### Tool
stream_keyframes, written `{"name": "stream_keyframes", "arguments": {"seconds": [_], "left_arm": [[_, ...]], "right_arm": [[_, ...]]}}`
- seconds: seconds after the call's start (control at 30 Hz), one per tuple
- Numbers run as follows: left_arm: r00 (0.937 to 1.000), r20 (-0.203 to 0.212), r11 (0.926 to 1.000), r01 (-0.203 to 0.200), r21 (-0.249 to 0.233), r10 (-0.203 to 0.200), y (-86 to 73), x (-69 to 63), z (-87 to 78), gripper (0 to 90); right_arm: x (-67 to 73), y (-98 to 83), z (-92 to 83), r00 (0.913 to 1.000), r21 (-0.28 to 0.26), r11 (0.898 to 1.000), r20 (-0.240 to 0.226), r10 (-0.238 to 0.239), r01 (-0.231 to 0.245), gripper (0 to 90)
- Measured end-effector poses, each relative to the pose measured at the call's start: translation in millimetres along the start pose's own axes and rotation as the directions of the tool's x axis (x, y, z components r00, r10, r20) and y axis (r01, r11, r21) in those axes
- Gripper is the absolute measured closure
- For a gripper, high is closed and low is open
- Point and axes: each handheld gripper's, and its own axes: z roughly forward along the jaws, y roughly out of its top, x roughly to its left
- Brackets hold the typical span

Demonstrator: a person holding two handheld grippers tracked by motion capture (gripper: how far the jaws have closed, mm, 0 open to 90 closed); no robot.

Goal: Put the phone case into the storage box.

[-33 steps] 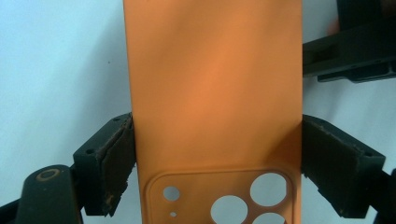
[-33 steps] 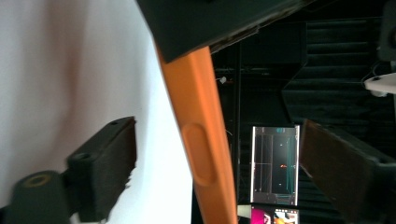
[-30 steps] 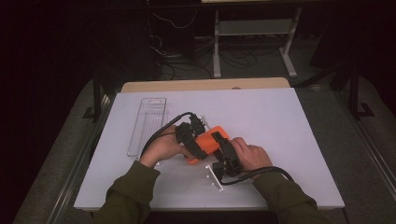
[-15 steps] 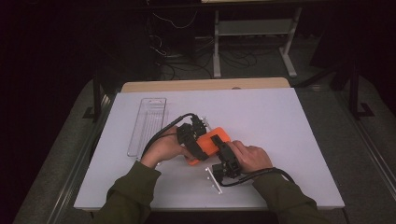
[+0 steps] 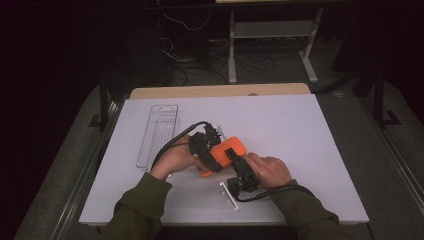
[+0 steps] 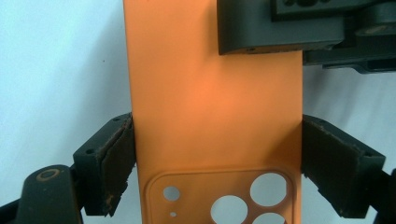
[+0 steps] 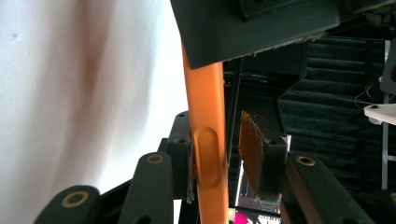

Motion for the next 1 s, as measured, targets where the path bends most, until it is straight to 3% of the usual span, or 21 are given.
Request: {"name": "stream_keyframes", "arguments": {"seconds": [0.33,0.57,0.67,0.77,0.9,1.0], "left_arm": [[1.0,-0.002,1.0,0.003,-0.002,-0.003,-0.6,0.8,-0.7,15.4],[1.0,0.004,1.0,0.004,0.004,-0.004,-0.5,1.2,0.0,15.4],[0.9999,0.012,1.0,0.003,-0.001,-0.003,-0.4,1.0,-0.4,15.5],[0.9997,0.023,0.9999,0.006,-0.011,-0.006,-0.2,0.8,-1.6,15.4],[0.9993,0.037,0.9998,0.006,-0.017,-0.005,-0.4,1.6,-2.3,15.3],[0.9989,0.047,0.9996,0.007,-0.029,-0.005,-0.9,2.8,-3.7,15.0]], "right_arm": [[0.0,1.1,0.0,0.9994,0.002,1.0,-0.019,-0.03,0.03,72.5],[1.8,2.7,-0.2,0.9999,0.014,1.0,-0.011,-0.013,0.013,75.7],[0.9,3.6,-1.5,0.9996,0.016,1.0,0.017,-0.023,0.023,78.8],[-1.0,3.9,-3.1,0.9997,0.025,1.0,0.024,-0.003,0.003,80.7],[-3.2,3.8,-5.0,1.0,0.032,0.999,0.007,0.005,-0.005,82.0],[-3.7,3.1,-5.2,0.9994,0.022,1.0,0.032,0.012,-0.013,82.2]]}}
